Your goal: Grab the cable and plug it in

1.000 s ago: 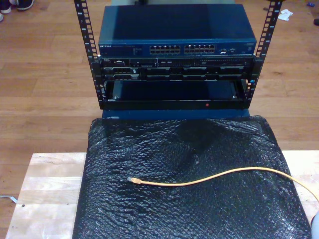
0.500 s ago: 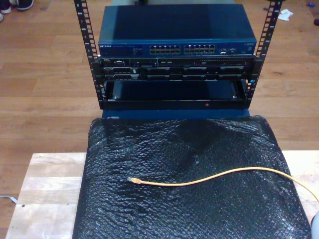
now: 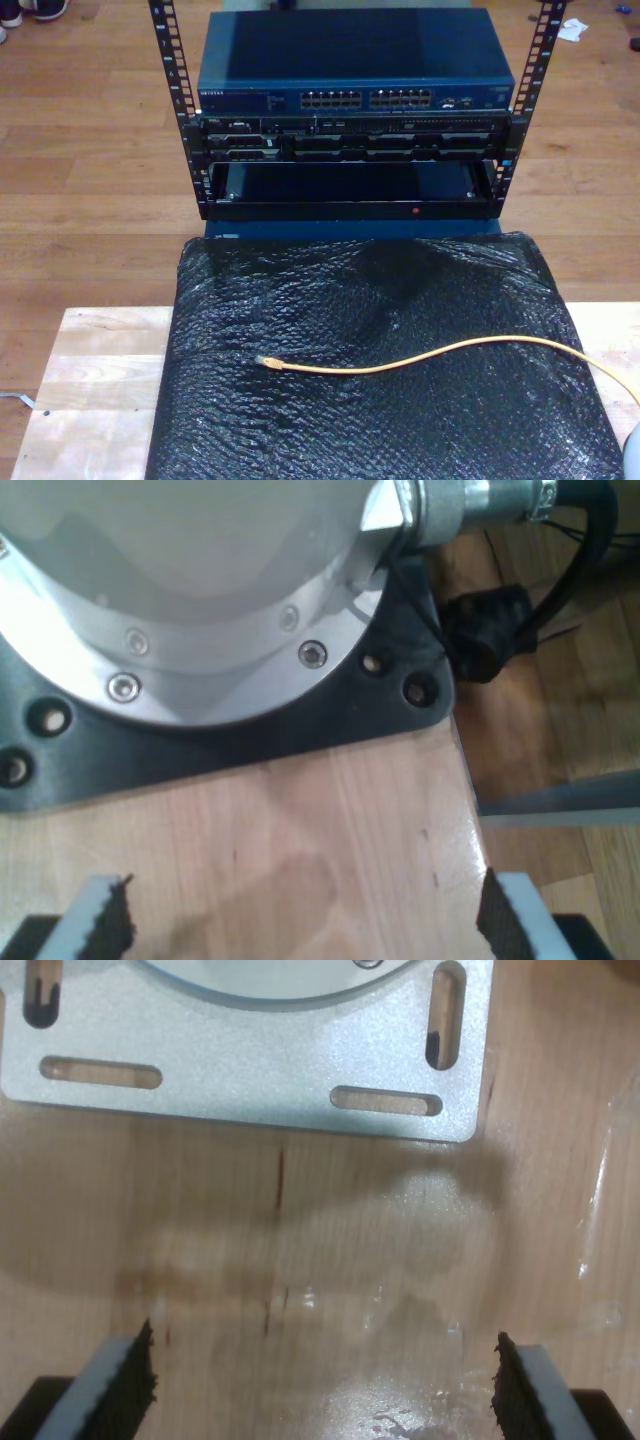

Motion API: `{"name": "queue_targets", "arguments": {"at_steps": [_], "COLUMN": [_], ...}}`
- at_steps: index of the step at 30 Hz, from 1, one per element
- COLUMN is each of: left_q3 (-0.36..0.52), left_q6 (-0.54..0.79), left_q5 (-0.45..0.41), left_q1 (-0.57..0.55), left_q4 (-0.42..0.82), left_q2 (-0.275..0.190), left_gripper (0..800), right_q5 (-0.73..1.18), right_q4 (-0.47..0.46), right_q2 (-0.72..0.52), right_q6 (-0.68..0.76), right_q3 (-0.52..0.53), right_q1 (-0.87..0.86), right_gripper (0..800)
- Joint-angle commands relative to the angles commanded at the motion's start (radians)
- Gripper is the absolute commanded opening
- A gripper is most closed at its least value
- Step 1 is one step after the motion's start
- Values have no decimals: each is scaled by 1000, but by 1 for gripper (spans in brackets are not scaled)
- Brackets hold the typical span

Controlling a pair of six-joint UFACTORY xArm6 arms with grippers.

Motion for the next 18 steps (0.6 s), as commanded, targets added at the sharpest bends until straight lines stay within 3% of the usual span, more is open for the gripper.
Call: {"name": "queue_targets", "arguments": {"at_steps": [9, 18], "left_q3": [0, 0], "left_q6": [0, 0], "left_q5": [0, 0], "left_q1": [0, 0], "left_q4": [0, 0], "left_q2": [0, 0], "left_gripper": [800, 800], "right_q5": [126, 301], "right_q4": [2, 6], "right_q2": [-160, -155], "right_q6": [2, 83], "right_q3": [-81, -275], "right_q1": [0, 2], "right_gripper": [800, 800]}}
